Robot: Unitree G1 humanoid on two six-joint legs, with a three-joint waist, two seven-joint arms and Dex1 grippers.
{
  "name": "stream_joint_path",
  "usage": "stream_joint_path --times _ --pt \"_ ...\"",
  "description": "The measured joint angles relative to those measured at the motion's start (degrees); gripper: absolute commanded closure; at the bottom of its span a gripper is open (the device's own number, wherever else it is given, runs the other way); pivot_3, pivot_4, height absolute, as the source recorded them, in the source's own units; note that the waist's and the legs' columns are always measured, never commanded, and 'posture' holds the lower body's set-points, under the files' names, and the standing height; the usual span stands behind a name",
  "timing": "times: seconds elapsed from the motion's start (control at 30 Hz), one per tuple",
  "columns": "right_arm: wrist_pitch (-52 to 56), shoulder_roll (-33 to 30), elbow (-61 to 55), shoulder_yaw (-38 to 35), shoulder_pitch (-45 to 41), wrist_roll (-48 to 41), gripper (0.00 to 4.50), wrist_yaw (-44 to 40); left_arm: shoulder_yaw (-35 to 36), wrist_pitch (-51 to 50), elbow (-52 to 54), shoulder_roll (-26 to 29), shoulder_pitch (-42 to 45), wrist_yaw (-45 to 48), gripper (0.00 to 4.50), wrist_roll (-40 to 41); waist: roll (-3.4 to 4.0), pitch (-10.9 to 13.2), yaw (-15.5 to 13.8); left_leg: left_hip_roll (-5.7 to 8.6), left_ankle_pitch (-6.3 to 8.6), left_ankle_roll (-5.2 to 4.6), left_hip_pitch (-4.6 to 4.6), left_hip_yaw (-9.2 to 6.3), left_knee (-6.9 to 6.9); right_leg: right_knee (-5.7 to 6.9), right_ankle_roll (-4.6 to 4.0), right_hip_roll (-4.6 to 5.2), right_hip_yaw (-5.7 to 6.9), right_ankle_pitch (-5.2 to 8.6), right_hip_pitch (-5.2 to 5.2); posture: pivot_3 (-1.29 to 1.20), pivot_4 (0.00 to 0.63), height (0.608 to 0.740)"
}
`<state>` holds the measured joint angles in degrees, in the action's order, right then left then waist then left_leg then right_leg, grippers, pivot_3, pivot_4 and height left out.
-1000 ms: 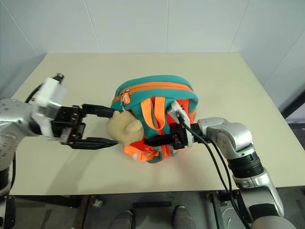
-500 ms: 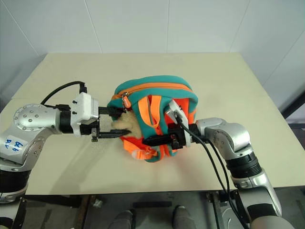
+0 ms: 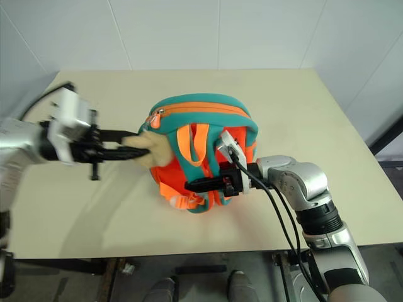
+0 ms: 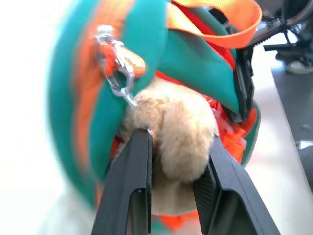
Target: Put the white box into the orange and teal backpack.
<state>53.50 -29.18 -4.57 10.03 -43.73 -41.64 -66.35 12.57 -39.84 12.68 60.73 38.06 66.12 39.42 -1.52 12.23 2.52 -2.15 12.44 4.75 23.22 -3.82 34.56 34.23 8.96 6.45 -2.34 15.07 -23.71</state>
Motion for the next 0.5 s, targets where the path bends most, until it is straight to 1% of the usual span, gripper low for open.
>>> stream_joint_path --times 0.07,0.13,0.27,0.33,0.4,0.5 --pt "0.0 0.2 0.0 0.1 0.1 0.0 4.50 0.1 2.9 -2.9 -2.4 4.2 -1.3 2.7 3.75 1.9 0.00 0.0 0.3 0.00 0.01 0.00 0.00 0.00 -0.08 0.00 0.00 0.00 0.00 0.02 -0.02 0.00 0.150 0.740" --pt "0.1 0.3 -0.1 0.1 0.1 0.0 4.50 0.2 4.8 -3.4 -4.6 6.6 -2.9 4.4 3.75 1.9 0.01 0.0 0.5 0.00 0.01 0.00 -0.01 0.00 -0.16 -0.02 -0.02 0.01 0.00 0.04 -0.03 0.00 0.150 0.740" --pt "0.1 0.5 -0.1 0.1 0.1 0.0 4.50 0.4 5.7 -2.4 -8.9 7.1 -5.8 5.0 3.75 1.2 0.01 0.0 0.6 0.00 0.01 0.00 -0.01 0.00 -0.18 -0.03 -0.04 0.00 0.01 0.04 -0.04 0.00 0.150 0.740" --pt "0.1 0.6 -0.3 0.1 0.2 0.0 4.50 0.5 5.8 2.2 -11.2 7.1 -10.4 5.0 3.75 -1.9 0.02 0.0 0.9 0.00 0.01 0.00 -0.10 0.06 -0.29 -0.05 -0.06 0.02 -0.02 0.06 -0.04 0.00 0.150 0.740" --pt "0.1 0.5 -0.7 0.1 0.4 0.0 4.50 0.8 3.9 9.2 -15.1 5.3 -14.4 4.6 3.75 -6.8 0.03 0.0 0.9 -0.05 0.01 0.00 -0.13 0.06 -0.37 0.00 -0.14 0.00 0.01 0.10 -0.10 0.00 0.150 0.740" --pt "0.2 0.6 -1.0 0.1 0.5 0.0 4.50 1.3 -0.3 15.9 -20.0 -2.4 -15.6 2.2 3.75 -10.9 -0.01 0.0 0.4 -0.09 0.00 0.00 -0.07 0.05 -0.33 0.05 -0.15 -0.05 0.04 0.11 -0.11 0.00 0.150 0.740"
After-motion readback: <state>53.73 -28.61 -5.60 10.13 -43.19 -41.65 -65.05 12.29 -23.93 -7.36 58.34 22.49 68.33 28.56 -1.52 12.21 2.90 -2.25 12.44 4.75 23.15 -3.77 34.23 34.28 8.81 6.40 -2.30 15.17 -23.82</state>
